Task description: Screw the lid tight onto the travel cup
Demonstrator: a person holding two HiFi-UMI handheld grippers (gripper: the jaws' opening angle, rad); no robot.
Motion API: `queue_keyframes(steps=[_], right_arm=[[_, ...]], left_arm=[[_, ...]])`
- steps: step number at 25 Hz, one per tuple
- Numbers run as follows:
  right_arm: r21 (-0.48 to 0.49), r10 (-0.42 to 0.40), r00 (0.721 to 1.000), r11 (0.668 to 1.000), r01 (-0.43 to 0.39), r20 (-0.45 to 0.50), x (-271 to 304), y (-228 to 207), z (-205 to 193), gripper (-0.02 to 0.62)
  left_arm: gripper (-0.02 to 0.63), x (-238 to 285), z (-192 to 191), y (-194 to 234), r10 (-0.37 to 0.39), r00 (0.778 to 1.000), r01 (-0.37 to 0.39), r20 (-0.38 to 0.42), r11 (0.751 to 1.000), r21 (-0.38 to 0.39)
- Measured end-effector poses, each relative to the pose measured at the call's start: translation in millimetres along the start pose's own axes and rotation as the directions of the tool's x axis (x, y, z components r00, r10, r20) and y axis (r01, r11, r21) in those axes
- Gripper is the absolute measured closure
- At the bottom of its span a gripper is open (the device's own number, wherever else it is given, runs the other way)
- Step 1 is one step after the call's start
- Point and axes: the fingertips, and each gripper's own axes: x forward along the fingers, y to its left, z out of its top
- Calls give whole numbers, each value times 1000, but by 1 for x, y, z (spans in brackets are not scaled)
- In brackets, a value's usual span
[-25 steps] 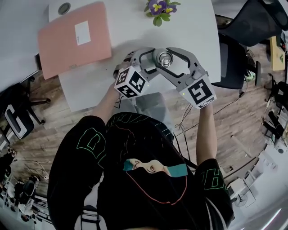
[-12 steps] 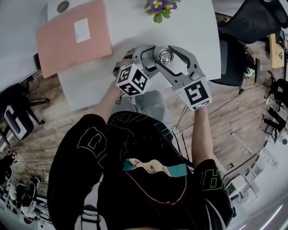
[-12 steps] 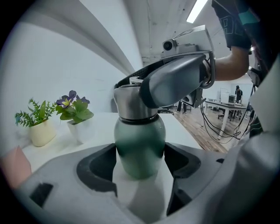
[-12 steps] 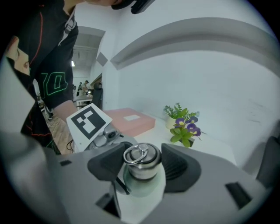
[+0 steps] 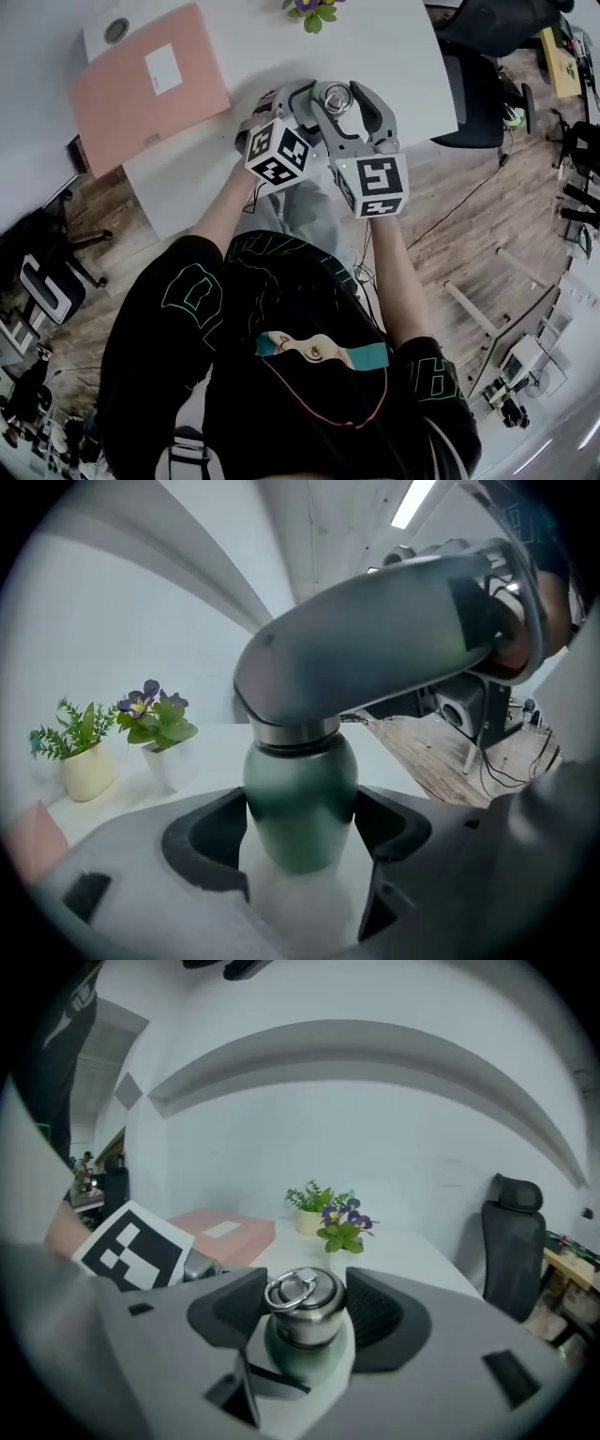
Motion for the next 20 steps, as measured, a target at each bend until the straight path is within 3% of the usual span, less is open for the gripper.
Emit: queue_keyframes(steps=[4,7,13,20], right_arm=[[66,-104,994,992,104,8,-3,-4,-2,330],[91,-119,993,989,117,9,-3,-5,-2,327],[111,-45,999,993,45,-3,-6,-5,-2,322],[20,60,998,998,-59,-13,-10,1,-1,310]], left_arm=[[235,3,4,-3,-9,1000,9,17,1000,-14],[236,3,3,-2,-25,999,25,26,1000,-6],[238,4,4,-5,-45,999,45,29,999,-7],[239,3,5,-6,-64,997,65,39,998,-21]])
